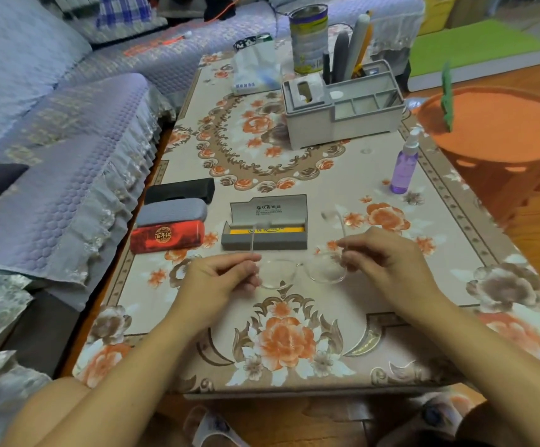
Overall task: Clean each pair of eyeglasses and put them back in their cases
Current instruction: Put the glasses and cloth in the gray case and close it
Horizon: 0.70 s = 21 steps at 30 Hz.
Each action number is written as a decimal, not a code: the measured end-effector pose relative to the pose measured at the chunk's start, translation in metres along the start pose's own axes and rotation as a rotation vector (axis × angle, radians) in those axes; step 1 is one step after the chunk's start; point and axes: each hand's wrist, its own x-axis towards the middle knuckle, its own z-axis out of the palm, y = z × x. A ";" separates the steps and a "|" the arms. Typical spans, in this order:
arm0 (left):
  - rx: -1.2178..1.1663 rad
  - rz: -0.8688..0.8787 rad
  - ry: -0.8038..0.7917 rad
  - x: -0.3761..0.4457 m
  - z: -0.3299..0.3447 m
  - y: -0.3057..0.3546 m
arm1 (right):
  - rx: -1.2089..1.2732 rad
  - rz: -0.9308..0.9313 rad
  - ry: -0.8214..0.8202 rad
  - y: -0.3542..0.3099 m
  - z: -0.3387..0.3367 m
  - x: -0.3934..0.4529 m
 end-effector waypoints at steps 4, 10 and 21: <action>-0.047 -0.072 0.094 -0.025 0.010 0.004 | 0.218 0.199 -0.001 -0.023 0.002 -0.013; -0.006 0.104 0.363 -0.063 0.021 0.007 | 0.499 0.319 0.049 -0.049 0.011 -0.028; 0.380 0.131 0.109 -0.062 -0.012 0.008 | 0.626 0.452 0.012 -0.059 0.023 -0.034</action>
